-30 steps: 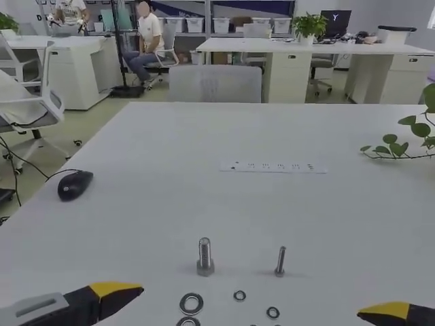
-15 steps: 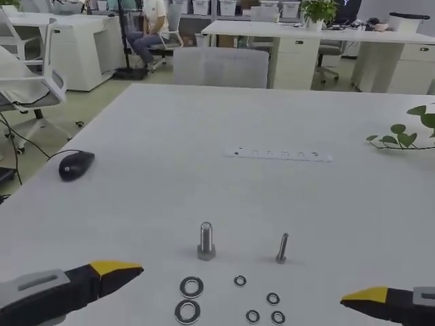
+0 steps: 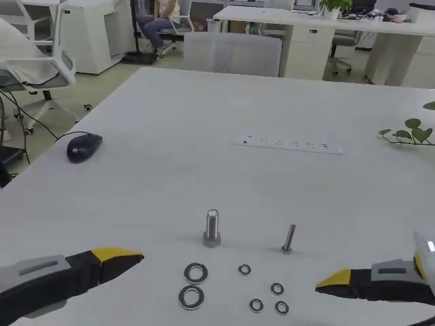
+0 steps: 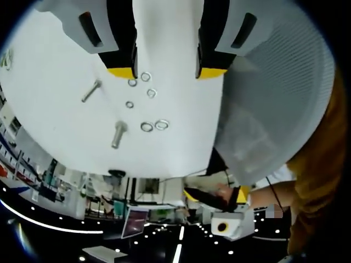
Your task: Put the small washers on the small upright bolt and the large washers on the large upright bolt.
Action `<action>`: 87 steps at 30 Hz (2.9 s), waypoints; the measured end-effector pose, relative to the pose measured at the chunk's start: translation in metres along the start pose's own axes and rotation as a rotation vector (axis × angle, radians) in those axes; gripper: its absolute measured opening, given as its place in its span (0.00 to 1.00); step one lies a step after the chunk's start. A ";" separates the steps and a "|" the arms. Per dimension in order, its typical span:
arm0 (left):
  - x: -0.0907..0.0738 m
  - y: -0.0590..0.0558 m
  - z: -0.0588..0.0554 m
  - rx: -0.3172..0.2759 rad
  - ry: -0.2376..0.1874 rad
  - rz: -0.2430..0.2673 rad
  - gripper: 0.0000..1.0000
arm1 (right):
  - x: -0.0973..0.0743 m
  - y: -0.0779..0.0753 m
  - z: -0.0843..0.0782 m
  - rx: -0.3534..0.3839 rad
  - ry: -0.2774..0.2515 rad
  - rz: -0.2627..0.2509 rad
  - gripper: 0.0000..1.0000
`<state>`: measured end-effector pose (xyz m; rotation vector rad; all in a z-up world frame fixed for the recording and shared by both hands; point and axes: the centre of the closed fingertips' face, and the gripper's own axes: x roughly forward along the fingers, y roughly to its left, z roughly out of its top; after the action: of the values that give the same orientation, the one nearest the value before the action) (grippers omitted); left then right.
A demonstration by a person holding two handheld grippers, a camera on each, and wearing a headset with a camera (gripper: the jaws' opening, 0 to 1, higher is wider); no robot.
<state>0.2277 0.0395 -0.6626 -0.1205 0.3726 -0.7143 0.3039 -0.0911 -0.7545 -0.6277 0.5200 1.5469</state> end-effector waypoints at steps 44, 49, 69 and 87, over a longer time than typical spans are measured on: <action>-0.003 0.015 -0.002 0.021 0.011 0.014 0.69 | 0.057 -0.021 -0.036 -0.233 0.453 0.203 0.30; -0.002 0.016 -0.002 0.023 0.017 0.012 0.69 | 0.059 -0.025 -0.037 -0.231 0.471 0.214 0.29; -0.002 0.016 -0.001 0.019 0.008 0.021 0.69 | 0.063 -0.026 -0.040 -0.314 0.519 0.245 0.22; -0.001 0.014 -0.003 0.024 0.018 0.016 0.69 | 0.066 -0.031 -0.039 -0.322 0.520 0.216 0.13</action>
<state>0.2339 0.0508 -0.6686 -0.0887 0.3819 -0.7046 0.3359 -0.0660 -0.8261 -1.2737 0.7523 1.6860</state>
